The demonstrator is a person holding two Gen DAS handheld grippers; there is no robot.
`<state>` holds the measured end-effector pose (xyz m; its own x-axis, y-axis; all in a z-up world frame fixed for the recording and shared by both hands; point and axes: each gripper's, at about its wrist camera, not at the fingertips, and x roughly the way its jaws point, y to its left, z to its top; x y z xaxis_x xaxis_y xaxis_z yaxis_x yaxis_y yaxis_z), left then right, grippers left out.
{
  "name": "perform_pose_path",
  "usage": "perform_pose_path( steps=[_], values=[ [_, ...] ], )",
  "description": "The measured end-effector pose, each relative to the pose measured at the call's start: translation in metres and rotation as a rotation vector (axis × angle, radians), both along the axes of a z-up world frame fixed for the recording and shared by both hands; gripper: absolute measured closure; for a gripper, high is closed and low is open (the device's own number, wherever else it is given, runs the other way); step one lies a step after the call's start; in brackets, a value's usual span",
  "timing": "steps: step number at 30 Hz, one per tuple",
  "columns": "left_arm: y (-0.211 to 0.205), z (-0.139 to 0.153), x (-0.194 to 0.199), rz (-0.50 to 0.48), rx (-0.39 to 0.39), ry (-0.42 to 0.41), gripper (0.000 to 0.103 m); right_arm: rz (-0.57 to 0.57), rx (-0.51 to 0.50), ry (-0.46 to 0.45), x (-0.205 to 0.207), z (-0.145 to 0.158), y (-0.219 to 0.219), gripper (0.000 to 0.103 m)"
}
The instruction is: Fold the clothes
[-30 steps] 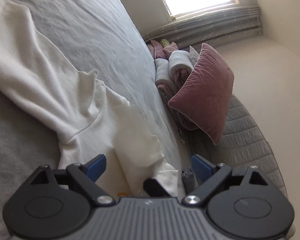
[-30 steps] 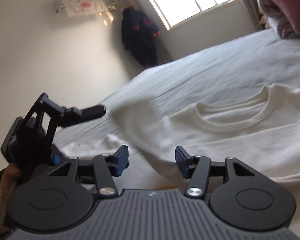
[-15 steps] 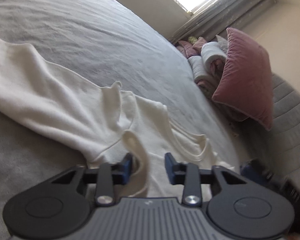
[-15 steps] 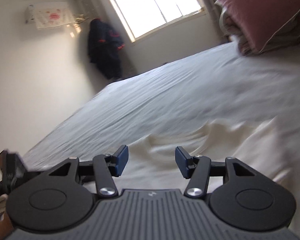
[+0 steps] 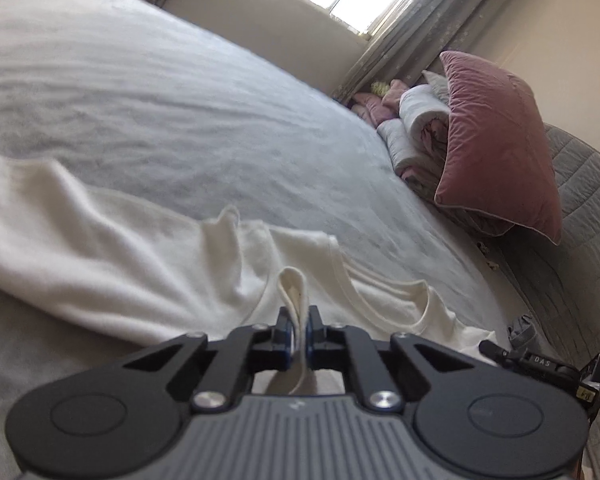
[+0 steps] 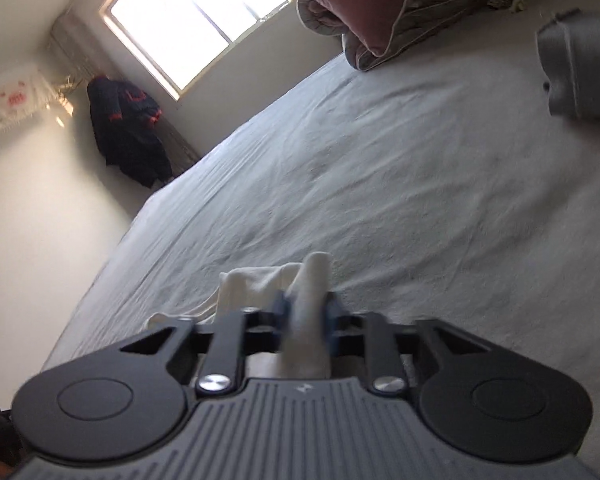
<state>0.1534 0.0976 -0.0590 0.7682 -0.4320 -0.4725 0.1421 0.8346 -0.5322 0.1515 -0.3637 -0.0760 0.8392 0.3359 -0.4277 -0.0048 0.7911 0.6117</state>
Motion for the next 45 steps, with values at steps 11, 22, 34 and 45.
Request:
perform_pose_path(
  steps=[11, 22, 34, 45],
  values=[
    [-0.005, -0.024, 0.035, 0.069, 0.101, 0.007, 0.096, -0.044, -0.092, 0.009, 0.003, -0.005, 0.010, 0.093],
    [0.001, 0.007, 0.029, 0.020, 0.165, 0.047, 0.079, 0.138, -0.351, 0.058, -0.031, 0.041, 0.017, 0.066],
    [-0.116, 0.040, 0.052, -0.360, 0.231, 0.072, 0.051, 0.252, -0.794, -0.061, -0.073, 0.015, 0.073, 0.072],
    [-0.289, 0.024, 0.080, -0.656, 0.284, 0.116, 0.066, 0.259, -0.947, -0.099, -0.073, 0.000, 0.085, 0.092]
  ],
)
